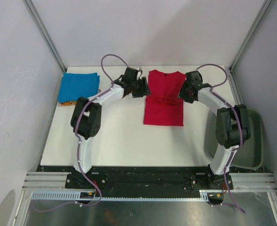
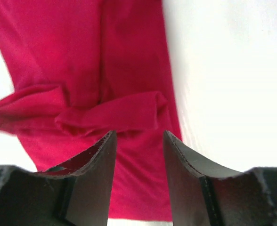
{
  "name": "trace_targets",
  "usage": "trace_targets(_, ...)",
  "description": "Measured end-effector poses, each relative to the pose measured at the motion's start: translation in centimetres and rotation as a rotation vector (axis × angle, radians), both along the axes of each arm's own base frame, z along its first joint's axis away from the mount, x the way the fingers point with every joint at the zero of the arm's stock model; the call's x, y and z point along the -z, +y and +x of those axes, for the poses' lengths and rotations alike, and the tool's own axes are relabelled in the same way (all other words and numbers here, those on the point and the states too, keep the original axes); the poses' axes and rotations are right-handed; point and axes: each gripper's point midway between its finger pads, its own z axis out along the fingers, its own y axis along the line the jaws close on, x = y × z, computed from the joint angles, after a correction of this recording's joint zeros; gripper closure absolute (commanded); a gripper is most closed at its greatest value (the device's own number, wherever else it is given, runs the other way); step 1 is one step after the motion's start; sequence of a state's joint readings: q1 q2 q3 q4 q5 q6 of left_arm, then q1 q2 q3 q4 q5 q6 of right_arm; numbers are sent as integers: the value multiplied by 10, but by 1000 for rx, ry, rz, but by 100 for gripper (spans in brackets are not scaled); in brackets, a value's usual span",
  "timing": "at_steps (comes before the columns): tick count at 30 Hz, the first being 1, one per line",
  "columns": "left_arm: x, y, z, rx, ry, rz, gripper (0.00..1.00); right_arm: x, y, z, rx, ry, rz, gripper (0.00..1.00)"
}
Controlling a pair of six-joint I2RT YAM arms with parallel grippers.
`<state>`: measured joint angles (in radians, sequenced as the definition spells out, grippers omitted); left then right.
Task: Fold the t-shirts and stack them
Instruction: Fold the folded rectangular tshirt in 1/3 of the way
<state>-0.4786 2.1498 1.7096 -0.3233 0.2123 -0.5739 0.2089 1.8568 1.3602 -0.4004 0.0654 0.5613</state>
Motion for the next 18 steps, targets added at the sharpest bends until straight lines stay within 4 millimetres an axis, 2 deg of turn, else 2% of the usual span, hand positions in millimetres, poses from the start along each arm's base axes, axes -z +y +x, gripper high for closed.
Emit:
trace_targets(3, -16, 9, -11, 6, -22, 1, 69, -18, 14, -9, -40, -31, -48, 58)
trace_targets(7, -27, 11, -21, 30, -39, -2, 85, -32, 44, -19, -122, -64, -64, 68)
trace_targets(11, -15, 4, -35, 62, -5, -1, 91, -29, 62, -27, -169, -55, -67, 71)
trace_targets(18, 13, -18, -50, 123, 54, 4, 92, 1, 67, -28, -186, 8, -67, 76)
